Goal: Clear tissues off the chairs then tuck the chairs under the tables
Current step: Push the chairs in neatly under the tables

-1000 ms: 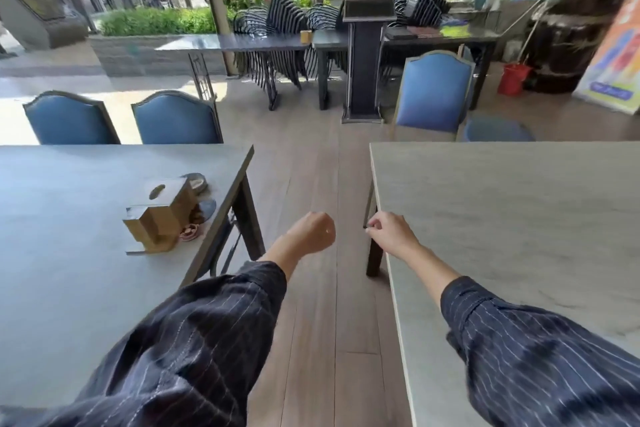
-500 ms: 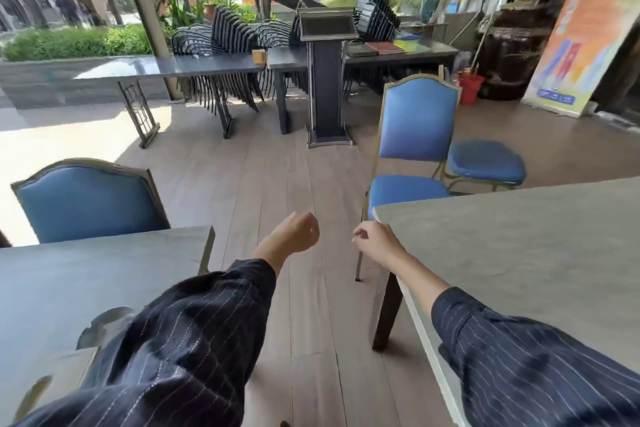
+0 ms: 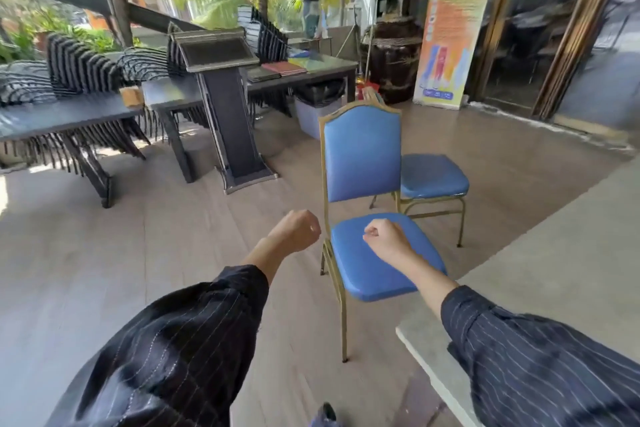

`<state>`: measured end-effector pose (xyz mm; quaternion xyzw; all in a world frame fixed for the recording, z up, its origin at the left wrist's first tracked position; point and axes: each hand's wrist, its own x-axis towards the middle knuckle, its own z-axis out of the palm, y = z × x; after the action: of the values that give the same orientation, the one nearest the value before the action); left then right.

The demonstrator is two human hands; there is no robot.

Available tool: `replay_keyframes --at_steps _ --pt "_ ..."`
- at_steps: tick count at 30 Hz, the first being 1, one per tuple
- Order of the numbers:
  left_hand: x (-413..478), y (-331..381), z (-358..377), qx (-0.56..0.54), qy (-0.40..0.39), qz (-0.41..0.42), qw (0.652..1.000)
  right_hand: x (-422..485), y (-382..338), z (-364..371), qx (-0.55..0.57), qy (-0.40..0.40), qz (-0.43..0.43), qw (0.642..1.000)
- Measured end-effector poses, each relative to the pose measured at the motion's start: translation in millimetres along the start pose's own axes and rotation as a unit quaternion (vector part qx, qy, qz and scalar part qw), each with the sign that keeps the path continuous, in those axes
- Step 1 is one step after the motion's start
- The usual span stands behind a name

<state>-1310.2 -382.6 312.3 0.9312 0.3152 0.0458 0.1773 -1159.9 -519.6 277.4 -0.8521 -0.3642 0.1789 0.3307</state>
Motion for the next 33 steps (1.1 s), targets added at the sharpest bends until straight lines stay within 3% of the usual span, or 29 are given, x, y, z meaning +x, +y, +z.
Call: replay_keyframes --at_steps 15,20,26,33 --pt "360.4 -184.5 -123.0 0.014 -0.034 0.04 0.999 367.0 -155.8 48.3 0.003 0.102 0.041 0.994" --pt "479.7 -226.5 -138.7 0.025 -0.051 0.117 0.991 469.1 -183.7 71.6 0.022 0.178 0.1 0.979" --pt "609.0 -233.6 -156.6 0.065 -0.114 0.212 0.968 552.0 -188.5 87.4 0.021 0.255 0.191 0.948" --pt "721.9 -153.9 -147.4 0.062 -0.14 0.36 0.92 640.6 -179.1 66.7 0.069 0.334 0.295 0.892"
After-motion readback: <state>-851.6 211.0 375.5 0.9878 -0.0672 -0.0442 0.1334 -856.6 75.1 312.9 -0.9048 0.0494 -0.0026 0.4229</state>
